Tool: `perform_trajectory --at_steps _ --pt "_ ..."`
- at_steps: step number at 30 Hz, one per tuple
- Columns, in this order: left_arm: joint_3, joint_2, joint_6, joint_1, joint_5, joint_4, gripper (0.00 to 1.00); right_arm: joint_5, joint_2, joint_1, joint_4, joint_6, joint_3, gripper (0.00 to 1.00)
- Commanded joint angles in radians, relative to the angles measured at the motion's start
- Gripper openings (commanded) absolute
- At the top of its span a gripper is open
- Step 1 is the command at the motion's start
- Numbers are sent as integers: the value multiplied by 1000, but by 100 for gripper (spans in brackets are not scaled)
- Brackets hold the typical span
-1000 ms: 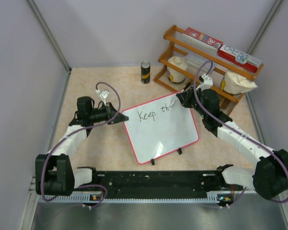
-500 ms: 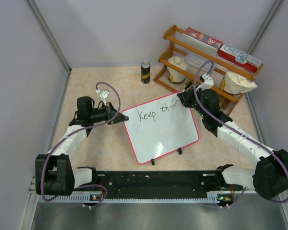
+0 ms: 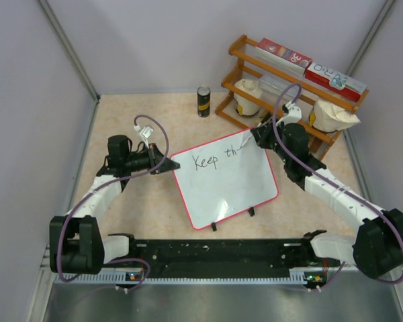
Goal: Write a sentence on the whiteboard
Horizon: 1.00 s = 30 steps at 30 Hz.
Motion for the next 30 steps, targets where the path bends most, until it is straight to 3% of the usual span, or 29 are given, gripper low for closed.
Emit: perform_trajectory --at_steps 1,30 --pt "-2 6 123 -21 -128 -54 0 7 16 -10 26 -8 71 0" --pt "-3 7 123 -24 -130 -57 0 -86 3 -12 -28 -10 -14 0"
